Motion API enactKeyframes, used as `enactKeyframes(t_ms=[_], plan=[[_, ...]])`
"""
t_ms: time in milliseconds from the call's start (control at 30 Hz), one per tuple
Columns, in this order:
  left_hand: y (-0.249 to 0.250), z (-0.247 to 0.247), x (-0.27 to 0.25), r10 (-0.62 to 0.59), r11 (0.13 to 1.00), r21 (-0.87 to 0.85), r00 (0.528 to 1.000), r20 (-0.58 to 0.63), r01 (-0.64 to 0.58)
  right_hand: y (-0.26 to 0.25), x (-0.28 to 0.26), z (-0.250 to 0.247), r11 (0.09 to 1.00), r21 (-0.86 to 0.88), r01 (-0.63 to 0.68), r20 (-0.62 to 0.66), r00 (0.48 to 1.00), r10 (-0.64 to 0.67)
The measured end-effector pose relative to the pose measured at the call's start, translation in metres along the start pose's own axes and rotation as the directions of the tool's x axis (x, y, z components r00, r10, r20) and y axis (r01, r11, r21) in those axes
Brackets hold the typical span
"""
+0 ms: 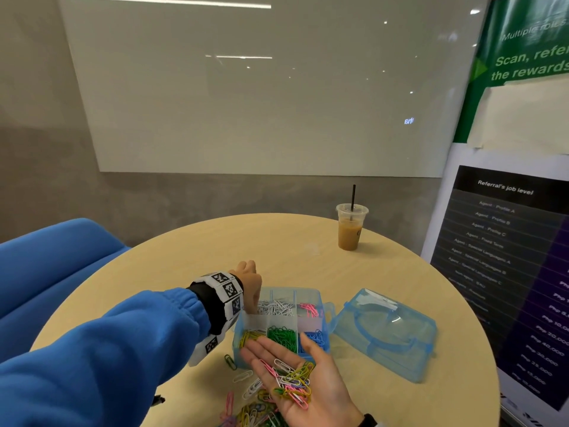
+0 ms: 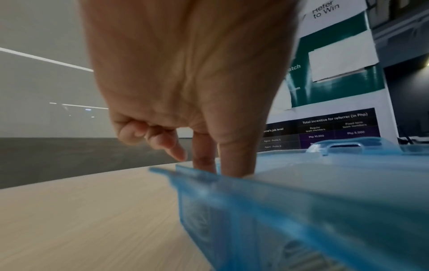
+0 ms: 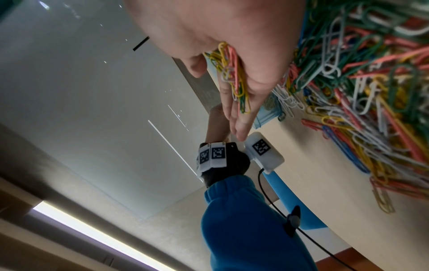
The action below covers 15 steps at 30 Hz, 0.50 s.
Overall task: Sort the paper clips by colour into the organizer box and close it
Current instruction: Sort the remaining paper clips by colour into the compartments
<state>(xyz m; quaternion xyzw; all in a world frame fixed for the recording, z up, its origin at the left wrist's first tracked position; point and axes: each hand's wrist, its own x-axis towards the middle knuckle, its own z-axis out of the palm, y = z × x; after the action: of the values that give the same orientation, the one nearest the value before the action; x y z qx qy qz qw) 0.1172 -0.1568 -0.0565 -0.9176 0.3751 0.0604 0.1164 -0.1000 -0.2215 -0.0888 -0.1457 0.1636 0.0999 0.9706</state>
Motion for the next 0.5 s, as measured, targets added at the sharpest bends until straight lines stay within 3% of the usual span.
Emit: enactKeyframes(t_ms=[500], plan=[[-0.016, -0.011, -0.005, 0.027, 0.983, -0.183, 1.0, -0.006, -0.028, 0.0, -0.001, 0.0, 0.998, -0.065, 0.009, -0.011, 1.0, -0.01]])
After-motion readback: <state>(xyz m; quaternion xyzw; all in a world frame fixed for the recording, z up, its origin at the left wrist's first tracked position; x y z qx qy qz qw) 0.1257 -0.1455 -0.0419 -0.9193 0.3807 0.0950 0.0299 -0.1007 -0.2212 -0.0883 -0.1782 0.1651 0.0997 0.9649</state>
